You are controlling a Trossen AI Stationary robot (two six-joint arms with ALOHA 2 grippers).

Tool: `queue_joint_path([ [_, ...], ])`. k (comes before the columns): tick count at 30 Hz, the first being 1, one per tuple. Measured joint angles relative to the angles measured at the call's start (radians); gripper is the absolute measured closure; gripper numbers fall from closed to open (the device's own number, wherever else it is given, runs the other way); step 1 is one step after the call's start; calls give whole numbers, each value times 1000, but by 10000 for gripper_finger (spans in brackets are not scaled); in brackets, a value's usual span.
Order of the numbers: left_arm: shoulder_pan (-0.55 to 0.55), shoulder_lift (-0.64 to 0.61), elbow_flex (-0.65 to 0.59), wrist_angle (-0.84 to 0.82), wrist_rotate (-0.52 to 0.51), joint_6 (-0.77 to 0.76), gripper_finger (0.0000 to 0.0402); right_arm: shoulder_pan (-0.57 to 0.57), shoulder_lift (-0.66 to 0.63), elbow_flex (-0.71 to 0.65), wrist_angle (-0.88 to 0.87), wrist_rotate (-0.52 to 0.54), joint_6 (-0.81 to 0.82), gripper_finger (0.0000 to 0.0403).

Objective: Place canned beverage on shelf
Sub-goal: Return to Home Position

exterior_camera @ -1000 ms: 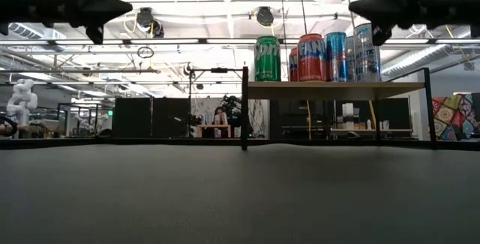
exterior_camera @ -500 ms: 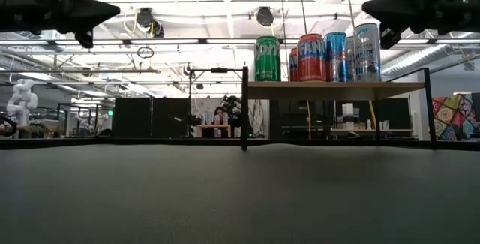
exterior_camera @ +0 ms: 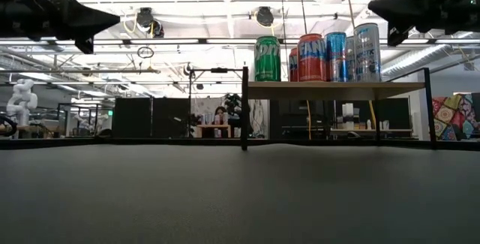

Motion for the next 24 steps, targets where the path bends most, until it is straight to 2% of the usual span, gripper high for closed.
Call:
queue_joint_path([
  [10,0,0,-103,174,4,-4,402,0,1,-124,136,-24,86,403],
  [14,0,0,-103,169,24,-3,401,1,0,-152,126,-54,137,403],
  [24,0,0,-103,148,39,-5,402,1,0,-153,90,-53,115,403],
])
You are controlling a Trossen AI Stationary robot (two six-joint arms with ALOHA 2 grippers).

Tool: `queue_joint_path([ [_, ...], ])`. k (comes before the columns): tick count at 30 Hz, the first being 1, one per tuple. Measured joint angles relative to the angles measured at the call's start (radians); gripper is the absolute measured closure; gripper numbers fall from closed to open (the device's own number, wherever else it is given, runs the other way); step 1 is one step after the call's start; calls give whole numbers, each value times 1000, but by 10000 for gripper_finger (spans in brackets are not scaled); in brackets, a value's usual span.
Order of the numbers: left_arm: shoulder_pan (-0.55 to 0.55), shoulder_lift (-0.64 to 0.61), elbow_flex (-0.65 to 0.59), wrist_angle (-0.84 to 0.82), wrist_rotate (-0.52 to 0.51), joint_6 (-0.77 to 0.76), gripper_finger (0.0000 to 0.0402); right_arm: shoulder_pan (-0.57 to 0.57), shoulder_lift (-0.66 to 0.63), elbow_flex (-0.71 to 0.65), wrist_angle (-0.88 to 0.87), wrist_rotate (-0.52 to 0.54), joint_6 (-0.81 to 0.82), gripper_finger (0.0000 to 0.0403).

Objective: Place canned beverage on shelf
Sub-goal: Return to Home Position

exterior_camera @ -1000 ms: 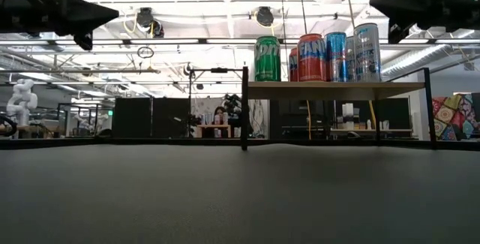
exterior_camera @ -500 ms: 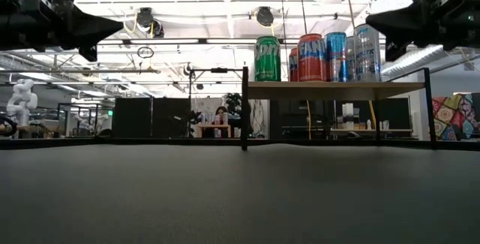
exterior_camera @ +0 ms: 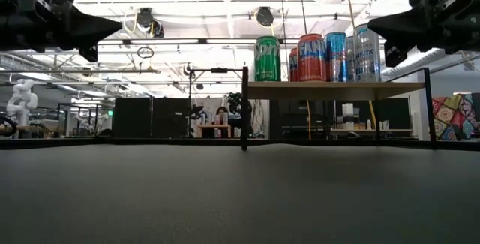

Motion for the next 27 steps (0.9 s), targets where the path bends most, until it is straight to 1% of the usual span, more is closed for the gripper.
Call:
queue_joint_path([
  [5,0,0,0,-47,-3,1,402,0,0,0,-2,0,-1,403],
  [27,0,0,-1,-45,-6,1,402,0,0,-2,-3,0,-1,403],
])
